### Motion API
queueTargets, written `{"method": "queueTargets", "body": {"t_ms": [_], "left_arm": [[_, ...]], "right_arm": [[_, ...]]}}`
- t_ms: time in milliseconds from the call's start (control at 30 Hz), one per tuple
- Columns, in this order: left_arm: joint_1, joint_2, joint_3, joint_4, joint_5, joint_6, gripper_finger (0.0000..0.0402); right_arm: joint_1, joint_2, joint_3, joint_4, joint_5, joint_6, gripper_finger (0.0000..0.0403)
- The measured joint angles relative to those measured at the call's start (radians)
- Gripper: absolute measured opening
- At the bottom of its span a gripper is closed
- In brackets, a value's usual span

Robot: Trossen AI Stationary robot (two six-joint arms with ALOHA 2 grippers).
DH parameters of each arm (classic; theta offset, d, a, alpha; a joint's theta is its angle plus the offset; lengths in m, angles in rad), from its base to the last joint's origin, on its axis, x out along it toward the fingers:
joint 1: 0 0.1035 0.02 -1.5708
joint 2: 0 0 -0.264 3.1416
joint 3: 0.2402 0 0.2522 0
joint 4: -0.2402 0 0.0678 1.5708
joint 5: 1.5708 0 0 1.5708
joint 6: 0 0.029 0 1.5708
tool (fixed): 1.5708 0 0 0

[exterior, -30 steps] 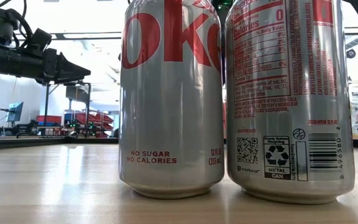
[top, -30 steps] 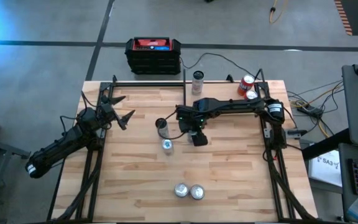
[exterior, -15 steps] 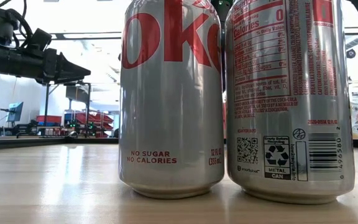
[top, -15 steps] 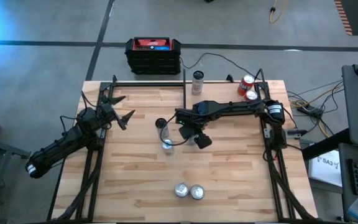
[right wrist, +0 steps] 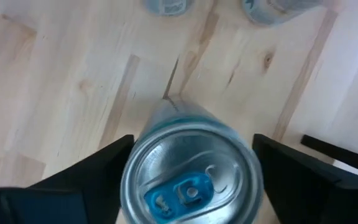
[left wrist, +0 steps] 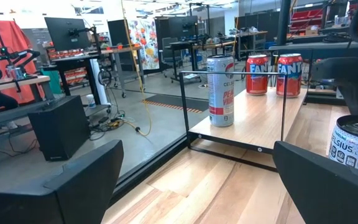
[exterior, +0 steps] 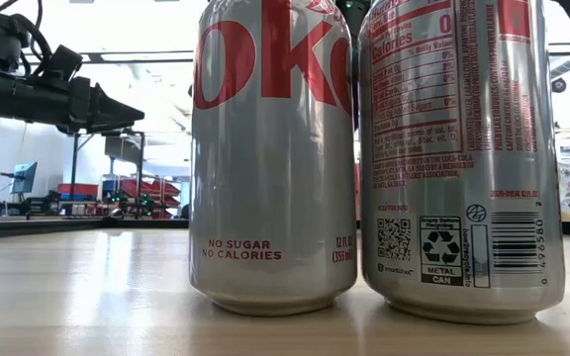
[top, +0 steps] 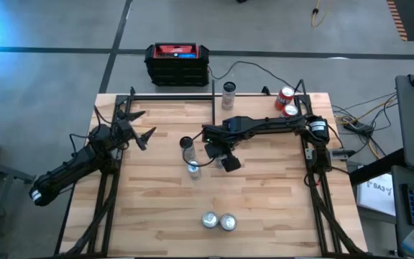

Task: Place canned beverage on shelf
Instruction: Put the right blue soda can on the shelf

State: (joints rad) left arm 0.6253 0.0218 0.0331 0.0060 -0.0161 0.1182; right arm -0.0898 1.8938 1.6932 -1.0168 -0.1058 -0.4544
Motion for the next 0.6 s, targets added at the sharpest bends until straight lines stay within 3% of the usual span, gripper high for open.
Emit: {"method": "queueTargets", "body": {"t_ms": [267, 600], "left_arm": [[0.0, 0.0, 0.0, 0.0, 0.0, 0.0, 0.0398], [0.0, 0.0, 0.0, 0.0, 0.0, 0.0, 0.0398]], "right_arm": [[0.0, -0.001, 0.0, 0.002, 0.003, 0.114, 0.039], [0.004, -0.001, 0.064, -0.015, 0.141, 0.657, 0.04]]}}
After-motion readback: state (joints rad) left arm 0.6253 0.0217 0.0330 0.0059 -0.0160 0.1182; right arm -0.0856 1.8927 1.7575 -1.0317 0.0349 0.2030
